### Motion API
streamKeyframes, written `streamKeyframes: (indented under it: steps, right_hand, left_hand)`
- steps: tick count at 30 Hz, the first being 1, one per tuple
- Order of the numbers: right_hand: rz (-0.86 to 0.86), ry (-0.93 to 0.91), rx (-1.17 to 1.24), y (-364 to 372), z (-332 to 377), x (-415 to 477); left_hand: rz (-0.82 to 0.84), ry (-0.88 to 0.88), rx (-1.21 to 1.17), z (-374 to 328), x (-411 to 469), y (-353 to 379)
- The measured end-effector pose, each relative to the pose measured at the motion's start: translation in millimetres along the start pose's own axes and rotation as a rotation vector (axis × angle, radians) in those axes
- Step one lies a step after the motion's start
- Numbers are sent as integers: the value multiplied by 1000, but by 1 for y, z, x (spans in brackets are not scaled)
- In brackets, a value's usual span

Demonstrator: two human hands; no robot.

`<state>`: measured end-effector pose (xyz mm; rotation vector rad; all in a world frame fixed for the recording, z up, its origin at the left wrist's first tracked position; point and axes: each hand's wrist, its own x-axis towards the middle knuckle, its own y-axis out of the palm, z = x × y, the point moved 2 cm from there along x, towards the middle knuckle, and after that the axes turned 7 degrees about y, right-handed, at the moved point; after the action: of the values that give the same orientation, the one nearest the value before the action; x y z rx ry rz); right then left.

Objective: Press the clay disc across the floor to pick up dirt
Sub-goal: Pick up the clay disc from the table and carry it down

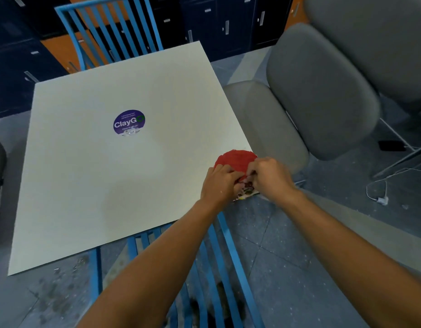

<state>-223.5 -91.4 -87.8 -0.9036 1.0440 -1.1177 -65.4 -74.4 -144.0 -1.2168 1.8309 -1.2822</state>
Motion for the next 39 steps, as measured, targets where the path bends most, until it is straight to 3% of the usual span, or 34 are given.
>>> streamKeyframes:
  steps: [7,11,16,26,32,39]
  right_hand:
    - [-57,94,89,-36,16,9]
    - [-60,18,91,-55,45,1]
    - [62,-94,209,-61,99,-24]
    - [397,-401,292,-6,233,-118]
    - [460,-562,216,41,322,-192]
    - [531,-629,259,97,428,-306]
  left_hand:
    - [-119,-156,-113,-7,14,-51]
    - [-102,-276,-280,-6,3,-83]
    - [-87,-335,-532,11,-54,-109]
    - [-56,-609,-604,76,-259,-151]
    - [-113,-700,-682,98,-400,-162]
    - [-173,-762,-762,114,-582,-188]
